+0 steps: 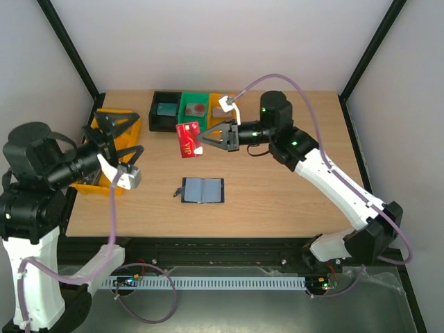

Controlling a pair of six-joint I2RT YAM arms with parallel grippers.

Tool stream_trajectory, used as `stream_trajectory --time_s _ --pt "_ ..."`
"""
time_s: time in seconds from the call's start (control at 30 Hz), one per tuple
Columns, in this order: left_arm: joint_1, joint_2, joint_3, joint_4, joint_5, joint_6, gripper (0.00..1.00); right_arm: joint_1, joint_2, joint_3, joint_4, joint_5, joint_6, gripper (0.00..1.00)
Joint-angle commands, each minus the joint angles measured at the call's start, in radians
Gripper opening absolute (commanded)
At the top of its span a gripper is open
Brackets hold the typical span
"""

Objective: Take the credit cards out of the card holder

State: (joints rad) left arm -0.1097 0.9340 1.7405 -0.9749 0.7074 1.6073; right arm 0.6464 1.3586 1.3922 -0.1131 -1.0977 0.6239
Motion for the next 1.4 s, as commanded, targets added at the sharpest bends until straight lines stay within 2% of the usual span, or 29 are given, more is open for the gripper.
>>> stream_trajectory --time_s 0.0,0.1,0.17,0.37,0.5,0.6,0.67,0.73,0.87,0.97,1.13,1.17,1.2,1.27,1.3,1.37 --pt "0.008 -0.107 -0.205 0.191 -0.096 0.403 1.00 0.043 0.057 0.036 0.103 -0.023 0.069 0.02" --pt "0.014 -0.220 -0.406 0.380 -0.074 0.476 0.99 0.063 0.094 0.070 0.093 -0.021 0.079 0.02" --pt "0.017 -0.272 -0.515 0.450 -0.033 0.563 1.00 0.083 0.117 0.091 0.081 -0.025 0.079 0.02" --pt "0.020 -0.331 -0.758 0.751 0.046 0.663 0.99 0.154 0.183 0.142 0.078 -0.026 0.079 0.02" --pt "0.022 -0.335 -0.765 0.696 0.044 0.628 1.00 0.179 0.217 0.178 0.084 -0.023 0.082 0.02" --pt "0.022 -0.339 -0.757 0.606 0.048 0.662 0.97 0.189 0.240 0.186 0.090 -0.023 0.086 0.02" --pt "0.022 -0.338 -0.751 0.562 0.068 0.670 0.89 0.194 0.260 0.217 0.093 -0.025 0.091 0.02" --pt "0.022 -0.338 -0.746 0.533 0.085 0.669 0.74 0.198 0.277 0.242 0.085 -0.027 0.086 0.02" --pt "0.021 -0.336 -0.740 0.493 0.082 0.667 0.33 0.199 0.288 0.261 0.077 -0.029 0.072 0.02" --pt "0.022 -0.338 -0.737 0.489 0.079 0.646 0.05 0.199 0.292 0.263 0.064 -0.034 0.062 0.02" --pt "0.022 -0.340 -0.725 0.469 0.043 0.575 0.02 0.197 0.283 0.282 -0.049 -0.012 -0.041 0.02" --pt "0.022 -0.342 -0.723 0.465 0.020 0.539 0.02 0.193 0.279 0.283 -0.068 0.007 -0.052 0.10" --pt "0.021 -0.343 -0.722 0.466 -0.013 0.483 0.02 0.183 0.275 0.283 -0.088 0.034 -0.060 0.31" --pt "0.022 -0.346 -0.728 0.502 -0.108 0.309 0.02 0.155 0.265 0.281 -0.144 0.130 -0.077 0.83" --pt "0.023 -0.345 -0.736 0.536 -0.175 0.202 0.02 0.138 0.257 0.275 -0.178 0.192 -0.088 0.99" --pt "0.024 -0.339 -0.760 0.597 -0.351 0.036 0.02 0.098 0.241 0.260 -0.239 0.334 -0.108 0.99"
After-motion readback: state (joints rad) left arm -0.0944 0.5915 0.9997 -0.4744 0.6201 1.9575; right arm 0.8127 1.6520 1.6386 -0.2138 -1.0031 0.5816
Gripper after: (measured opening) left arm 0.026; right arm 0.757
